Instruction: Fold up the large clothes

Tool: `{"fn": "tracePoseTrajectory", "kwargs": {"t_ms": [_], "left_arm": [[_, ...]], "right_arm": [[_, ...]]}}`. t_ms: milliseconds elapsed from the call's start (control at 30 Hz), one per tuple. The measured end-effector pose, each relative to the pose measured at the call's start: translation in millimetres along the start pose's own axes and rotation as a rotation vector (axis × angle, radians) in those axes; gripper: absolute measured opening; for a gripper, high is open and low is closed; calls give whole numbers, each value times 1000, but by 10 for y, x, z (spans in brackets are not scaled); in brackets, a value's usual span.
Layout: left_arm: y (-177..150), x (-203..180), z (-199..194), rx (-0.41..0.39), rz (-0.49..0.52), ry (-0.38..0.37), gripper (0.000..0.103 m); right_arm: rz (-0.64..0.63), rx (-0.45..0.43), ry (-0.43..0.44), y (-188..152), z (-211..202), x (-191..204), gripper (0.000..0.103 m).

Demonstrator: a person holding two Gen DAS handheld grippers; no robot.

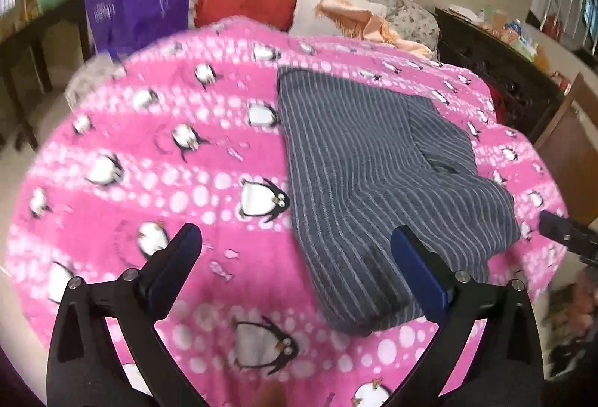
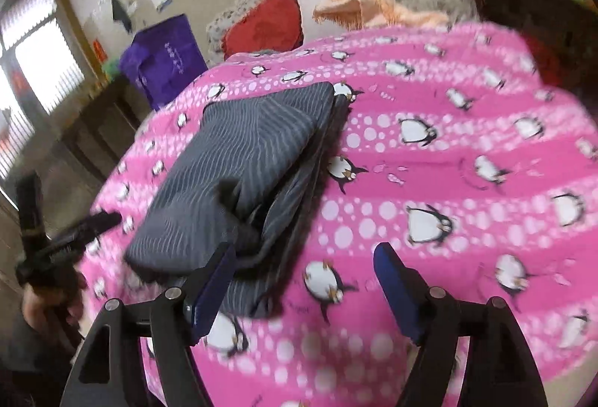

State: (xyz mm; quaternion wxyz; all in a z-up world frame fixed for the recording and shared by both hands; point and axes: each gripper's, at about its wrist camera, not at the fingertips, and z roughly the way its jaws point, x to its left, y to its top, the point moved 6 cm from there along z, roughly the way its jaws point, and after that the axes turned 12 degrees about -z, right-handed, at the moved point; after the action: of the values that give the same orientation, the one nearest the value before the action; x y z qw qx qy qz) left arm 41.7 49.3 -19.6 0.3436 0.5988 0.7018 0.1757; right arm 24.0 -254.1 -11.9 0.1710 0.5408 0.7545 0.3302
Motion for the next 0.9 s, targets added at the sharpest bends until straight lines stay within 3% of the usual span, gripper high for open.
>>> {"fn": "tracePoseTrajectory", "kwargs": {"t_ms": [133, 200, 333, 433, 633, 900], "left_arm": [[27, -91, -242, -116, 88, 170, 102], [65, -71, -289, -133, 58, 216, 102], [92, -30, -227, -29, -89, 105, 102], [45, -250, -275, 10, -66, 105, 102], [-48, -623, -449, 8, 10, 112, 102], [-110, -676, -510, 24, 10, 109, 102]], "right_arm": [[-35, 3, -58, 10, -111, 189, 74], [-56, 3, -55, -6, -116, 254, 74], [-91, 10, -82, -33, -140, 382, 74], [-120, 12, -114, -68, -161, 443, 74], [-147, -13, -115, -150, -329, 536, 74], [-141, -26, -132, -208, -486, 554, 74]]}}
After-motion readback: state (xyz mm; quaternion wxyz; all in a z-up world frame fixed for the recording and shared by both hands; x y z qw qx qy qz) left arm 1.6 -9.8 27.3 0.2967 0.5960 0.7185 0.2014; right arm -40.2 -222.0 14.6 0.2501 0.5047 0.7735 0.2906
